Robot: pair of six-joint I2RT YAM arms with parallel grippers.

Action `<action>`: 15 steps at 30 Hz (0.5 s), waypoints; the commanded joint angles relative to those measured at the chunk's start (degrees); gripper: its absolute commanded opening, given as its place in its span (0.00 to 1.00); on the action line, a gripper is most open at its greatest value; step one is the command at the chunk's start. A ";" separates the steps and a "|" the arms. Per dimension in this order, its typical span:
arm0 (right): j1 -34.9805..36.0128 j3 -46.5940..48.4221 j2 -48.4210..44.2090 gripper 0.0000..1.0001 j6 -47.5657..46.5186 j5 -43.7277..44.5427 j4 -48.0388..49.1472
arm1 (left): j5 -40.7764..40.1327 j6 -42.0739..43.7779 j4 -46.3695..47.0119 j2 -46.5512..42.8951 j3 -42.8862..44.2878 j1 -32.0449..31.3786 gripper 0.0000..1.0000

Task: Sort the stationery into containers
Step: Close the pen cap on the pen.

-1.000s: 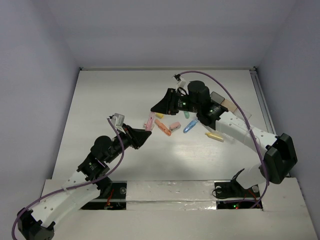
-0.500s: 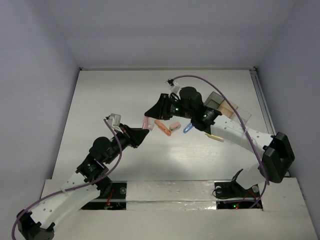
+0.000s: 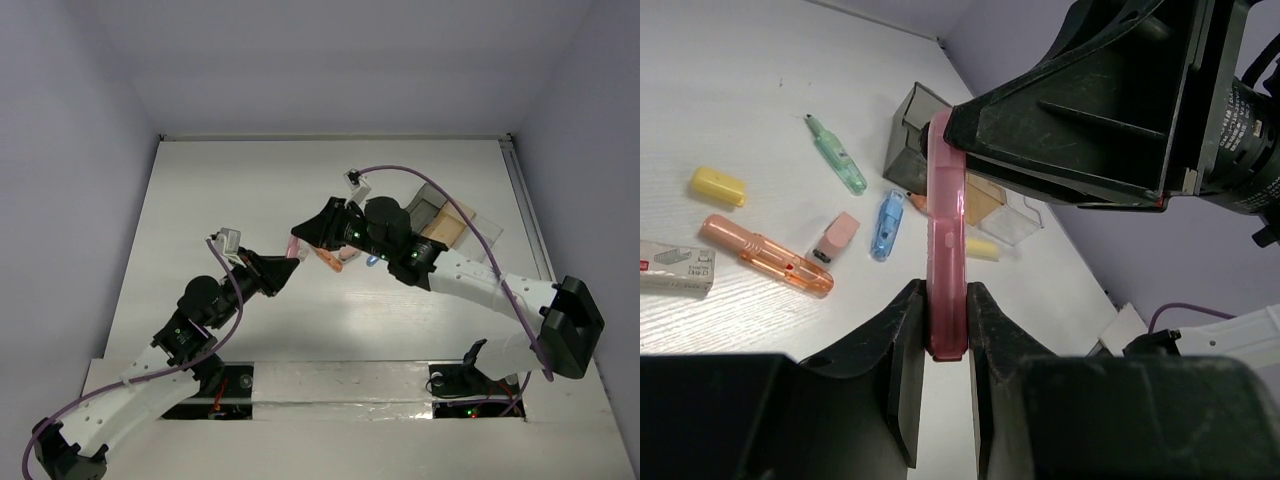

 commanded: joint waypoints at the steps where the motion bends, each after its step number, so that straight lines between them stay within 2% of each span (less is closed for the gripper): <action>1: 2.85 -0.21 0.93 0.09 -3.93 -0.92 -4.08 | -4.35 -0.46 9.82 -0.30 3.23 0.67 0.00; 8: 7.33 0.59 3.13 0.02 -7.18 1.88 -8.65 | -5.32 1.64 9.65 1.02 6.39 0.67 0.00; 15: 9.88 -5.03 0.15 0.00 -7.63 5.32 -7.42 | -6.81 6.04 7.01 2.69 13.95 0.67 0.00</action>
